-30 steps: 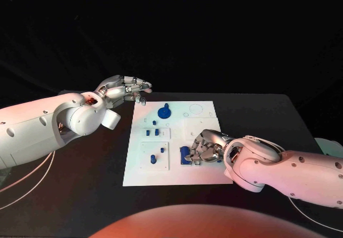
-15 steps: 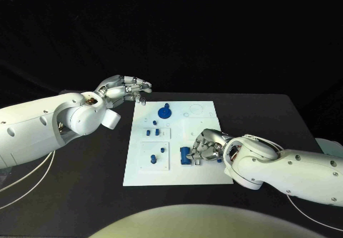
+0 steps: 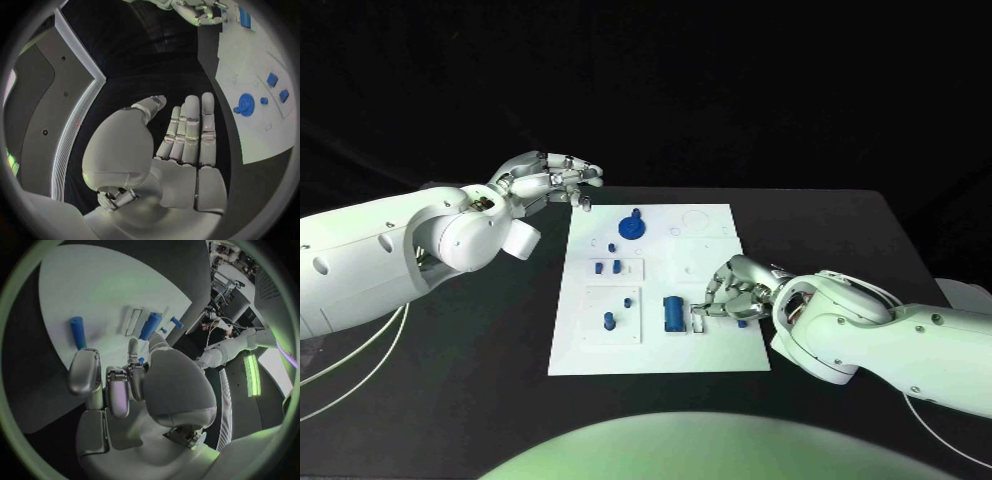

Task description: Assemble the parts on the task board

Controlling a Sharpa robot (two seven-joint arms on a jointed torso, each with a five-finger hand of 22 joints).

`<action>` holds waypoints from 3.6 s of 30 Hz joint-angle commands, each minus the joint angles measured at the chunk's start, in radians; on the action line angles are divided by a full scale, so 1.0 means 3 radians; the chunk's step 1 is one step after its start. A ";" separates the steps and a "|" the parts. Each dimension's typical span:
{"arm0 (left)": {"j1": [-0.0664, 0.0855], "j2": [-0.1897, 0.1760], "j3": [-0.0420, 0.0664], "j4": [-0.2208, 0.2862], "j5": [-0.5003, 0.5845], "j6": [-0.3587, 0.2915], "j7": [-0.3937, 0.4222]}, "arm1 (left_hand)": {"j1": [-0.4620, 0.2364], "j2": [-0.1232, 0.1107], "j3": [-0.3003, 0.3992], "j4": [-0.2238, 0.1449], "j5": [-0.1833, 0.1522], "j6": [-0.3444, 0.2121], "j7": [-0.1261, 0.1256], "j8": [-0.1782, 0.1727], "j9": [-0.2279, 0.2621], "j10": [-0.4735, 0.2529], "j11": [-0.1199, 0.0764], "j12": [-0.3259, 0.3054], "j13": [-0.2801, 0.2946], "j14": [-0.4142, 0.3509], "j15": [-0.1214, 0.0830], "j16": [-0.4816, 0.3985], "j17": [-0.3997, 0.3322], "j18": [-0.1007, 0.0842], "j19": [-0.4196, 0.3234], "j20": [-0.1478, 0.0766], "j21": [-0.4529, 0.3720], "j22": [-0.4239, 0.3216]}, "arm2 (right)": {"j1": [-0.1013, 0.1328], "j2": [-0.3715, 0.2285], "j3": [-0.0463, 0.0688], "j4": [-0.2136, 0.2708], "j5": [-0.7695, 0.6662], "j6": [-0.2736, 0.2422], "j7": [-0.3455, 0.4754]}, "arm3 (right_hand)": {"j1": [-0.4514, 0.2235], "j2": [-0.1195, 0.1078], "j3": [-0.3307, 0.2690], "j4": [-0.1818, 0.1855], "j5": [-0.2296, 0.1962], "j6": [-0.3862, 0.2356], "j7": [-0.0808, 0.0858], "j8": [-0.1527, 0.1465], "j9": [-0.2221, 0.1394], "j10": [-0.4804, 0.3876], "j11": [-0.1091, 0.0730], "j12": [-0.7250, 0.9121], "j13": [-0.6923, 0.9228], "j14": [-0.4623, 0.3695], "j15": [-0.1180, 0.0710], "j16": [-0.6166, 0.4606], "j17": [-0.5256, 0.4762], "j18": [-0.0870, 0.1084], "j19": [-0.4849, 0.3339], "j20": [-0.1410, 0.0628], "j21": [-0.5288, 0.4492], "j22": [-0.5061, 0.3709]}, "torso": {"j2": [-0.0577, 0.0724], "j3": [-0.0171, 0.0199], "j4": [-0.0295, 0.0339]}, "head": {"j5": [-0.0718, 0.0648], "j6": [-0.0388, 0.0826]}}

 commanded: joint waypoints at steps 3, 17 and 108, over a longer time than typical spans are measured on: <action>0.0001 -0.0005 0.0002 0.0026 0.0000 0.0019 0.0057 | 0.0011 0.0026 -0.0002 0.0012 0.0022 -0.0022 -0.0002 0.0014 -0.0005 -0.0023 0.0005 0.0021 -0.0003 -0.0024 0.0009 0.0016 0.0005 0.0034 0.0003 0.0029 -0.0014 -0.0004 | 0.0049 -0.0199 0.0004 0.0071 0.0004 -0.0239 0.0190 | 0.0136 0.0016 0.0035 -0.0004 0.0034 -0.0013 -0.0001 -0.0015 0.0014 -0.0004 0.0015 -0.0010 0.0223 0.0316 -0.0015 0.0008 0.0729 -0.0028 -0.0005 0.0007 -0.0020 0.0133 | -0.0001 -0.0007 -0.0003 | -0.0029 0.0001; 0.0001 -0.0021 0.0001 0.0066 0.0010 0.0015 0.0088 | 0.0009 0.0022 -0.0005 0.0014 0.0026 -0.0023 -0.0001 0.0018 -0.0005 -0.0022 0.0005 0.0028 -0.0002 -0.0024 0.0010 0.0018 0.0006 0.0034 0.0003 0.0030 -0.0013 -0.0005 | -0.0064 -0.0430 -0.0001 -0.0021 -0.0288 0.0024 -0.0044 | 0.0069 -0.0024 -0.0017 0.0016 -0.0042 -0.0066 0.0050 -0.0110 -0.0034 -0.0052 0.0058 -0.0090 0.0154 0.0315 0.0019 0.0005 0.0723 -0.0027 -0.0014 0.0031 -0.0051 0.0130 | -0.0001 -0.0004 -0.0002 | -0.0090 0.0001; 0.0002 -0.0008 0.0001 0.0080 0.0004 0.0047 0.0049 | 0.0024 0.0018 -0.0005 0.0012 0.0033 -0.0032 -0.0002 0.0036 -0.0008 -0.0034 0.0004 0.0050 -0.0003 -0.0025 0.0008 0.0022 0.0007 0.0035 0.0004 0.0029 -0.0009 -0.0008 | -0.0170 0.0129 0.0001 -0.0029 -0.0001 0.0025 -0.0380 | -0.0823 -0.0438 0.2467 -0.0116 -0.0610 0.0079 -0.0019 -0.0052 0.0299 0.0029 -0.0003 -0.0057 0.0259 0.0326 -0.0031 0.0016 0.0775 -0.0036 0.0061 -0.0010 -0.0094 0.0282 | 0.0003 -0.0002 0.0001 | -0.0021 0.0001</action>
